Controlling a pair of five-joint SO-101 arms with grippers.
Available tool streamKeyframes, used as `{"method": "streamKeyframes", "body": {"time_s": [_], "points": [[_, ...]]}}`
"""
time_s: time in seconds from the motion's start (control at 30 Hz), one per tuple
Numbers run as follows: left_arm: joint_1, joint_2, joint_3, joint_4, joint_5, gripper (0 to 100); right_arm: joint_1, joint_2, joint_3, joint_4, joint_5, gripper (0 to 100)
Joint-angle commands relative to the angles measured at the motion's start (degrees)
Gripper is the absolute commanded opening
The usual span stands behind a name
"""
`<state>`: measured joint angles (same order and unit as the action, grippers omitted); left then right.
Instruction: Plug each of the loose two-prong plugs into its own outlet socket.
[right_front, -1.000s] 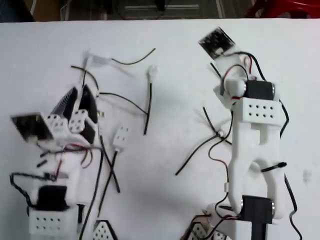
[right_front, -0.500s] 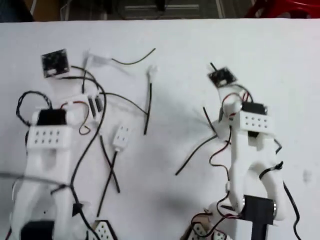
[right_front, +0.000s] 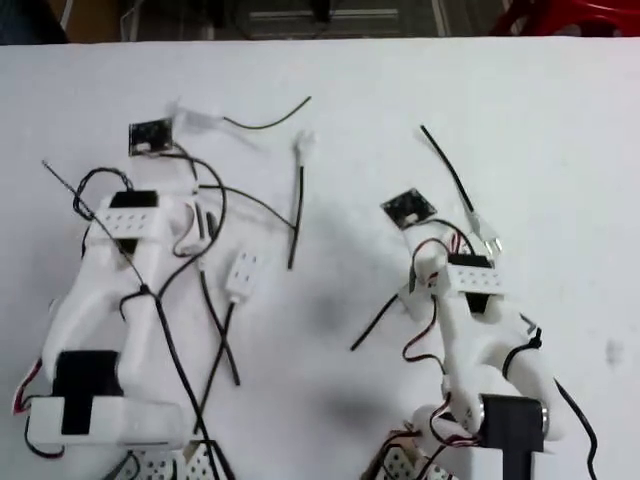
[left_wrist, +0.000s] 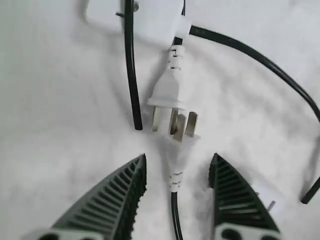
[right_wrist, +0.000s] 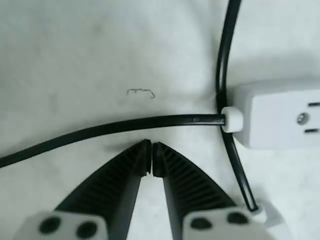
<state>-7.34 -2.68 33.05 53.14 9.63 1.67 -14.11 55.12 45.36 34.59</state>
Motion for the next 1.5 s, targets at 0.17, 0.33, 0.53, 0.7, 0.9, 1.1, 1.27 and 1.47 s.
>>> {"method": "streamKeyframes", "body": {"time_s": [0.17,0.33,0.53,0.7,0.9,1.1,1.27,1.47], "points": [[2.42,8.92,-8.0,-0.7,-0.44,21,-0.48,-1.36,0.09,-0.75,-4.22,2.4],[2.42,15.69,-16.09,6.24,-0.35,21,-0.31,-1.27,0.09,-0.75,-4.22,2.4],[2.51,21.93,-23.3,12.13,-0.35,19,-0.31,-1.27,0.09,-0.75,-4.22,2.4],[2.77,23.96,-25.93,14.51,-0.79,7,-0.31,-1.27,0.09,-0.75,-4.22,2.4],[2.86,24.04,-25.76,14.77,-0.79,6,-0.31,-1.27,0.09,-0.75,-4.22,2.4],[4.35,23.52,-25.76,14.86,-0.79,3,-0.31,-1.19,0.09,-0.84,-4.22,2.4],[9.8,22.2,-30.07,20.92,-0.88,2,-0.22,-1.19,0.18,-1.54,-4.4,2.4],[12.35,10.15,-29.01,23.82,-0.88,2,-0.22,-1.19,0.18,-1.54,-4.4,2.4]]}}
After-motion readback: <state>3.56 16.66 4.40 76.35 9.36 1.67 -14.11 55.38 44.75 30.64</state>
